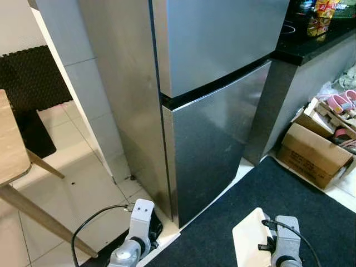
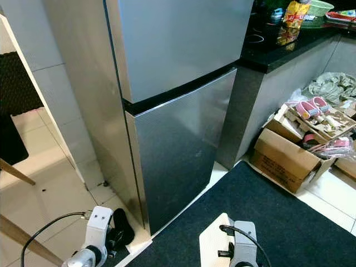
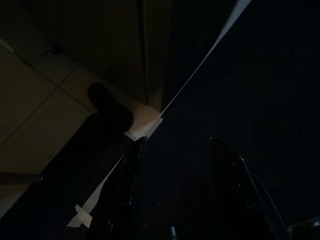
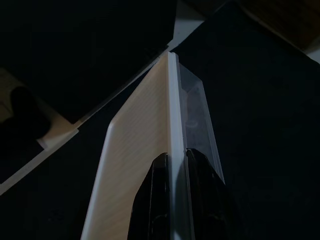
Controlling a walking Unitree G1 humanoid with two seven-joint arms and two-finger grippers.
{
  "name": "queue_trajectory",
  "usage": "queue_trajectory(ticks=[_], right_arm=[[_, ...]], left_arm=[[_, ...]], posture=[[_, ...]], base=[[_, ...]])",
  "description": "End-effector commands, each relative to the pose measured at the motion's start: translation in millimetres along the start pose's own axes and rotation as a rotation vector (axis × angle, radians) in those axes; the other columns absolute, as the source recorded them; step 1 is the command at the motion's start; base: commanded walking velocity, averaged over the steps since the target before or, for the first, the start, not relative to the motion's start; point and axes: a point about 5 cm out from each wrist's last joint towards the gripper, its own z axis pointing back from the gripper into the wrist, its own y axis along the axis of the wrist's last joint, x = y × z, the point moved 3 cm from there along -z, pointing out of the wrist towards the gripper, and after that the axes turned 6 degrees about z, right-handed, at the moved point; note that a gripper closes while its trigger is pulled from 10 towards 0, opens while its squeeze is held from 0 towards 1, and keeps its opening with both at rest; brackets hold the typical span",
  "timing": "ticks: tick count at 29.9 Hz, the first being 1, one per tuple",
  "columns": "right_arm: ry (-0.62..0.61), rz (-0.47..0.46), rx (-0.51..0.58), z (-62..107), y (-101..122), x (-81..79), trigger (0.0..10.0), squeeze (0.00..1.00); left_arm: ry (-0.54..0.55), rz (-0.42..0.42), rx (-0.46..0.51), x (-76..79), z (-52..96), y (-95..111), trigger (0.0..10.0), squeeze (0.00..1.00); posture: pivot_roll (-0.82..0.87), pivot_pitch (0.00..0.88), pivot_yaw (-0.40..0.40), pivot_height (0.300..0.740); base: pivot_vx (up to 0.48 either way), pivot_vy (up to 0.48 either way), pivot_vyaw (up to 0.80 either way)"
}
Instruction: Restocking fridge
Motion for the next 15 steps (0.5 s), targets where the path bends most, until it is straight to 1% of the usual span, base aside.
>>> queue_trajectory(ticks=[1, 15], right_arm=[[-0.003, -0.009, 0.013, -0.4, 3.0, 1.0, 10.0, 0.00], [0.002, -0.011, 0.010, 0.0, 1.3, -0.7, 10.0, 0.00]], left_arm=[[0.003, 0.016, 0.014, 0.5, 0.3, 0.8, 10.0, 0.00], [-0.006, 0.015, 0.019, 2.0, 0.3, 1.3, 10.0, 0.00]], posture=[[-0.05, 0.011, 0.009, 0.740], [-0.04, 0.002, 0.009, 0.740]], base=[[0.251, 0.000, 0.00], [0.249, 0.000, 0.00]])
